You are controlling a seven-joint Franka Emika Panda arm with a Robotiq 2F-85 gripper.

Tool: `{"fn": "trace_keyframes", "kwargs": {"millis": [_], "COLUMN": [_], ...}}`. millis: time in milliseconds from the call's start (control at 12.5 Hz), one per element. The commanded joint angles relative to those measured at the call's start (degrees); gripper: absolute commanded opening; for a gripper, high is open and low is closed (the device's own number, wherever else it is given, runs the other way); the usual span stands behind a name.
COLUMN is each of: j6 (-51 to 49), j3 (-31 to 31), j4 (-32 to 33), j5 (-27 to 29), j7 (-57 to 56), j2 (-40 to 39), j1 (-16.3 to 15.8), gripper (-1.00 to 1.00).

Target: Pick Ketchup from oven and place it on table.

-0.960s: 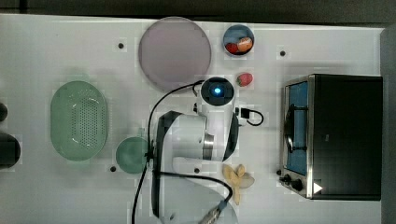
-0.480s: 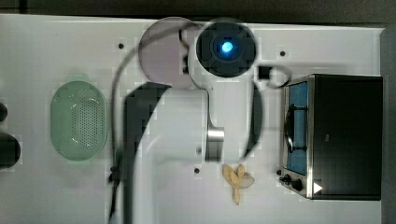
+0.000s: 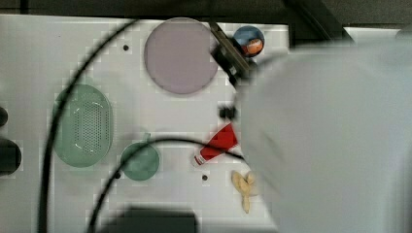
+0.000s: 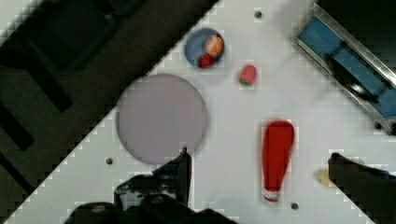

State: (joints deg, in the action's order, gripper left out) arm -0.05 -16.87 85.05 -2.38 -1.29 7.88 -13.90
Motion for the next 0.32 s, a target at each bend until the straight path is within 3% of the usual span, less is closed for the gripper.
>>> {"fn": "trace_keyframes", "kwargs": {"millis": [80, 320], "j6": [-1.63, -1.69], "j3": [-0.78, -0.73], "j4": [1.96, 1.86], "j5": [0.06, 0.06], "j7": [2.09, 2.09], "j2": [-6.77, -6.83], "j1": [-0.45, -0.47], "gripper": [1.00, 1.00]}}
